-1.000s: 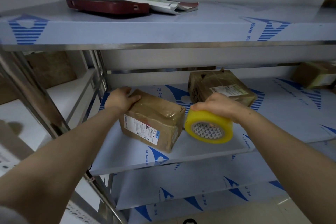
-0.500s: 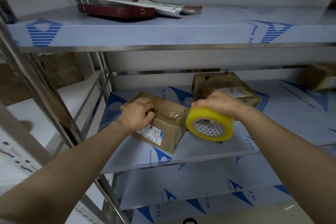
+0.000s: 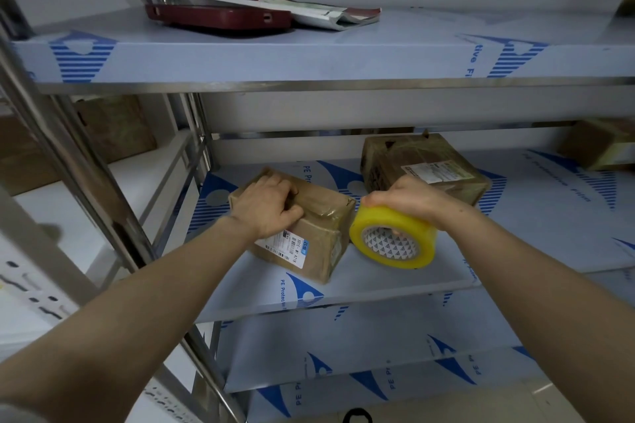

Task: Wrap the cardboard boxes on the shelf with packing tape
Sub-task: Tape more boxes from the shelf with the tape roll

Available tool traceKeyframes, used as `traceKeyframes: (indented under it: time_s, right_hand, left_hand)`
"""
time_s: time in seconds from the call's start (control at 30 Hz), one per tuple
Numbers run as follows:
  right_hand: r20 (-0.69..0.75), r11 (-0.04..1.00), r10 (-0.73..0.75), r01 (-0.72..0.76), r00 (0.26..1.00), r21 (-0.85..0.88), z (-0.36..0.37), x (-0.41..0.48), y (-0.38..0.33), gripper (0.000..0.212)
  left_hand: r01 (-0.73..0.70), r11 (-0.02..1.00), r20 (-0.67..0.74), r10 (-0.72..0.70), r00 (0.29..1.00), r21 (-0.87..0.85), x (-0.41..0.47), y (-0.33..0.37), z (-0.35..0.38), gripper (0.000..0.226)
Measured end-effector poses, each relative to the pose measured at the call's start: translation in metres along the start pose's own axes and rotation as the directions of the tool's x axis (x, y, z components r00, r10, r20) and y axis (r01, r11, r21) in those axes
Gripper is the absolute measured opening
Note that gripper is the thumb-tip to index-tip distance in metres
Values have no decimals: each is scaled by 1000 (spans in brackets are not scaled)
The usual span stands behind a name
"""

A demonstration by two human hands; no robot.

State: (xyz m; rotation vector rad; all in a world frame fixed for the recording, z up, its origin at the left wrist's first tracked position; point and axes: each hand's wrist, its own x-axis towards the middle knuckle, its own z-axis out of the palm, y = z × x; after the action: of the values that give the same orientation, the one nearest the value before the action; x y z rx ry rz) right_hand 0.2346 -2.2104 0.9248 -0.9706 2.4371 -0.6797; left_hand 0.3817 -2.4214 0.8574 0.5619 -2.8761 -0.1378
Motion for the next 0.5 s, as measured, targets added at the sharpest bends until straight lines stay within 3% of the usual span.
traceKeyframes:
  time_s: [0.13, 0.33, 0.5]
  right_hand:
    - [2, 1000, 1, -1, 1000, -2, 3, 1, 0, 42]
    - [6, 1000, -5, 5, 1000, 21, 6, 3, 0, 41]
    - [-9, 998, -10, 11, 1000, 60, 9, 7, -1, 42]
  left_hand:
    - [-231, 962, -80, 222, 972, -143, -4, 21, 7, 57]
    - [-196, 953, -21, 197, 980, -230, 2, 39, 8, 28]
    - [-240, 946, -23, 241, 970, -218, 3, 53, 12, 21]
